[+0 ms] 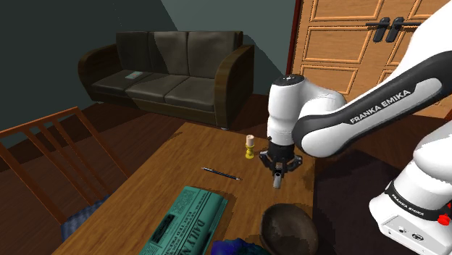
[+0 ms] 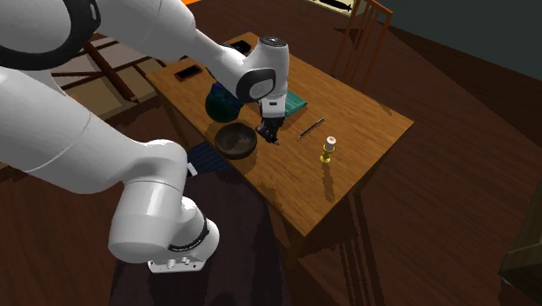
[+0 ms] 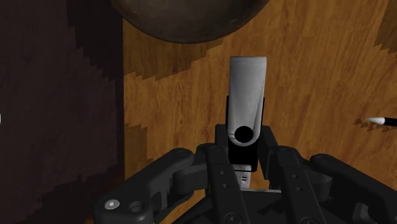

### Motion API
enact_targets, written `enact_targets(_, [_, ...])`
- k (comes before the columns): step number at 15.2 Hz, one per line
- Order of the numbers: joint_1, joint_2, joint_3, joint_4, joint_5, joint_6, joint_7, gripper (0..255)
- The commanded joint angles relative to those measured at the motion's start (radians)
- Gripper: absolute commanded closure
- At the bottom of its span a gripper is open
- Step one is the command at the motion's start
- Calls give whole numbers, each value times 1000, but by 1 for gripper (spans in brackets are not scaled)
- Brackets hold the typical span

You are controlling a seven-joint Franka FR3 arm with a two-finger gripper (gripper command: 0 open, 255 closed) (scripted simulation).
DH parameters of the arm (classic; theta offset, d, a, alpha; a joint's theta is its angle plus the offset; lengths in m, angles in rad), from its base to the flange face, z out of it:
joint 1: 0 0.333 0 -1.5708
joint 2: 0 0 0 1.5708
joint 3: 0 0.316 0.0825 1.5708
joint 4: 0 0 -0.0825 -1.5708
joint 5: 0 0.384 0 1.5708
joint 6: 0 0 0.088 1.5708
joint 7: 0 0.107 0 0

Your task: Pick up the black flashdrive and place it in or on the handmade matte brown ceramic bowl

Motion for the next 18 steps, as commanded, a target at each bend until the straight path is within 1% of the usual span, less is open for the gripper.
enact_targets(1, [38,-30,10,-6,34,-18,20,255])
enact_targets(6, [155,-101,64,-23,128,-53,113,255])
enact_targets(11, [248,-142,135,-8,194,-85,230,255])
enact_targets(15, [204,-78,196,-26,178,-4,248,255])
enact_targets(18, [157,-23,252,-37,154,61,269,255])
